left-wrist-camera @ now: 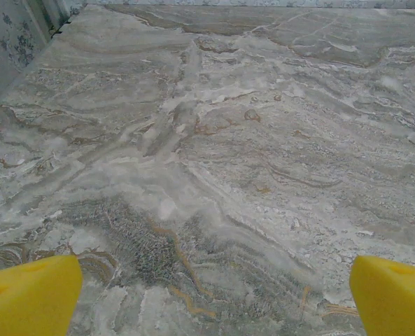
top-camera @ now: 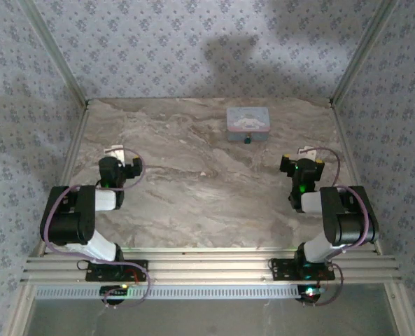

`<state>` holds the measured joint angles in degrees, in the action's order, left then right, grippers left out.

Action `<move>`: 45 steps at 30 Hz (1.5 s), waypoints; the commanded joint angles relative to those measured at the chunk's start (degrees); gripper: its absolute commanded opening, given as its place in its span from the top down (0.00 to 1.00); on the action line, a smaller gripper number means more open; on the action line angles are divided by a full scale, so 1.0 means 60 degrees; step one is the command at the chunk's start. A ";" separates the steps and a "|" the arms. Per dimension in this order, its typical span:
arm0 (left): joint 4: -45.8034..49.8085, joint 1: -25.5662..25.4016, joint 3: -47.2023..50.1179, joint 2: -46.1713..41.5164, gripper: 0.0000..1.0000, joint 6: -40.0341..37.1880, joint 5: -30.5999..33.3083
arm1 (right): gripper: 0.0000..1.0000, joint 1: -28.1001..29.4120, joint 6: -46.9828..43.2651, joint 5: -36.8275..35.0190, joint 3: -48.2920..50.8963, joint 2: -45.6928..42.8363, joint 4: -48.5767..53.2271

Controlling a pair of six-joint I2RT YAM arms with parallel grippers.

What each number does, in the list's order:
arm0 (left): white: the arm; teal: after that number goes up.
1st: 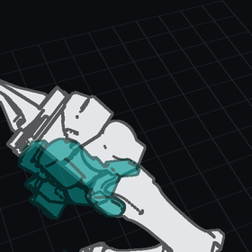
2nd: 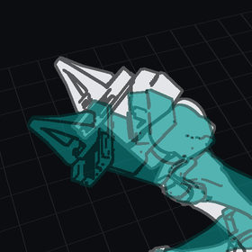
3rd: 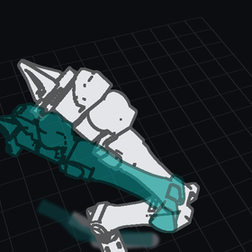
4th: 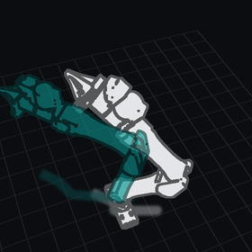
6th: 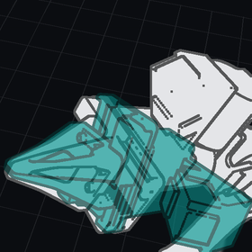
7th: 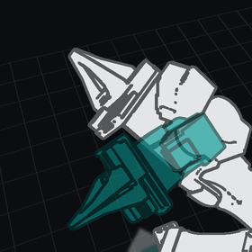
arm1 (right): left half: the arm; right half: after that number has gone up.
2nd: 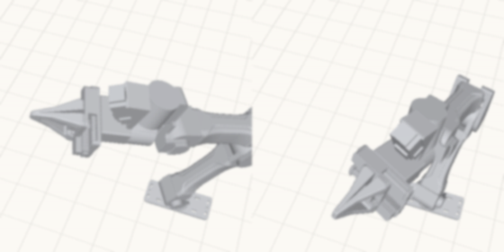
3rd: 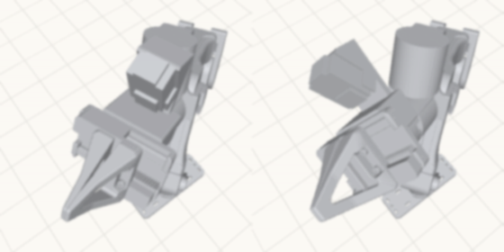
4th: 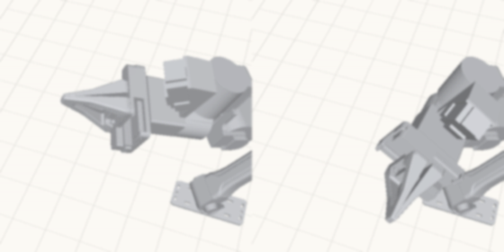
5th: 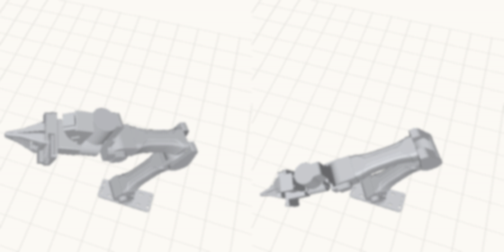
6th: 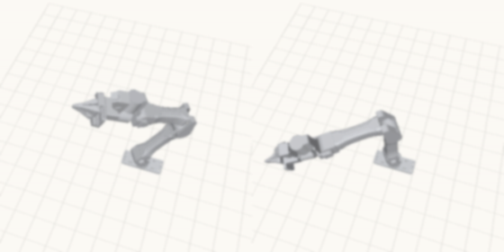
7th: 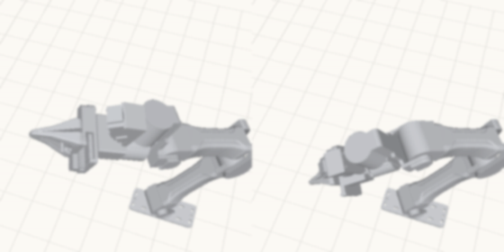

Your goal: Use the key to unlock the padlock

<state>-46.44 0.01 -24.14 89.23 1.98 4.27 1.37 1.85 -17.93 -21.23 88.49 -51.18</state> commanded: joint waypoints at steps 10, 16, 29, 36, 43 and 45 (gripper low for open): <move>-0.0024 0.0093 0.0063 -0.0223 0.02 -0.0112 -0.0113 | 0.00 -0.0067 -0.0125 0.0074 0.0082 -0.0202 0.0107; -0.0025 0.0086 0.0071 -0.0231 0.02 -0.0110 -0.0120 | 0.00 -0.0067 -0.0130 0.0074 0.0085 -0.0203 0.0107; -0.0024 0.0098 0.0075 -0.0222 0.02 -0.0112 -0.0119 | 0.00 -0.0067 -0.0132 0.0074 0.0086 -0.0201 0.0107; -0.0025 0.0115 0.0068 -0.0234 0.02 -0.0106 -0.0157 | 0.00 -0.0082 -0.0117 0.0118 0.0090 -0.0202 0.0122; 0.4467 0.0066 -0.2051 -0.1156 0.02 -0.0053 -0.0656 | 0.00 -0.0040 -0.0431 0.0710 -0.0116 -0.0575 0.0766; 0.5246 0.0025 -0.2540 -0.1210 0.02 0.0011 -0.0927 | 0.00 0.0231 -0.0629 0.0389 -0.0735 -0.1052 0.2316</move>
<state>-26.06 0.27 -34.68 84.09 1.61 1.45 1.61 0.49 -16.05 -22.00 85.58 -45.78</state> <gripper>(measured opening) 0.979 0.999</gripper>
